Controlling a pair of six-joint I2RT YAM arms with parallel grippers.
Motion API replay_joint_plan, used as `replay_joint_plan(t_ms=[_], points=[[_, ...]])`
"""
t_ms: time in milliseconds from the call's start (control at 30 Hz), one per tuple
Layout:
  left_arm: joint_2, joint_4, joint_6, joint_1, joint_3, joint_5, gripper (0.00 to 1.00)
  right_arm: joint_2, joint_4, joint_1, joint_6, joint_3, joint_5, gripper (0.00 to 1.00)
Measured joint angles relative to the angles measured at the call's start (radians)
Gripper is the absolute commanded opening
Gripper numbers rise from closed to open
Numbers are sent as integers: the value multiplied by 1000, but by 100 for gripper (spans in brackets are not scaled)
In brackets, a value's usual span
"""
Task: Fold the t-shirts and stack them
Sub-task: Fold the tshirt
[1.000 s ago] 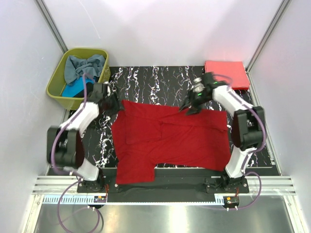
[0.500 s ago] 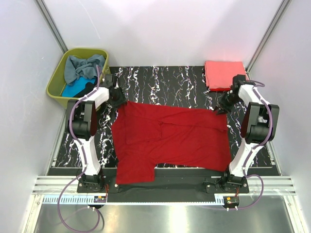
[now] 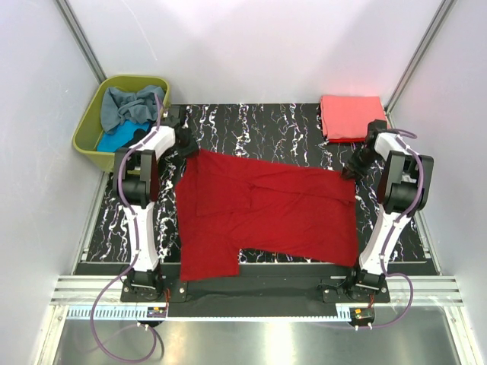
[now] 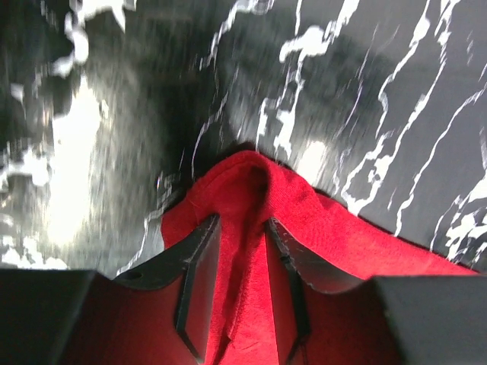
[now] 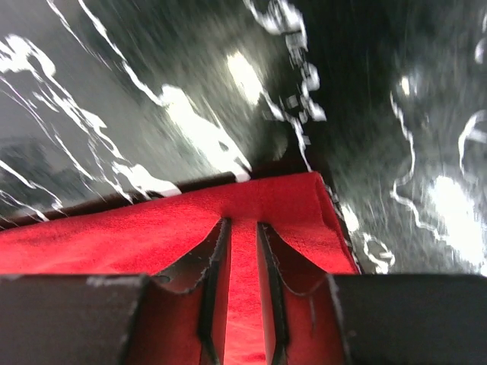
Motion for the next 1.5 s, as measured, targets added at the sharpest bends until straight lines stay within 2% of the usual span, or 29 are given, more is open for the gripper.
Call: replay_joint_plan(t_ms=[200,300,433,467,567,767,967,1100,1200,1333,1500], points=[[81,-36,11,14,134,4,34,52,0,-2,14,81,2,31],[115,-51,34,18,196,3,38,79,-2,-2,15,125,-9,36],[117,-69,66,17,234,-5,47,95,-10,-2,15,164,-11,44],[110,-67,72,15,235,-9,52,95,-16,-3,15,169,-5,50],[51,-80,83,8,211,-21,58,92,-45,-5,12,182,15,60],[-309,-89,40,-50,-45,-75,57,-27,-124,-9,3,154,47,65],[-848,-60,-54,-170,-537,-81,53,-327,-164,-3,-21,-14,18,63],[-1101,-116,-110,-171,-867,-63,53,-459,-185,63,-34,-134,-13,63],[-1209,-193,-146,-167,-1011,-42,53,-506,-189,188,-16,-227,-43,63],[-1256,-255,-215,-167,-1085,-35,50,-581,-151,374,70,-374,-101,63],[-1255,-275,-327,-167,-1116,-42,46,-691,-128,412,164,-481,-143,64]])
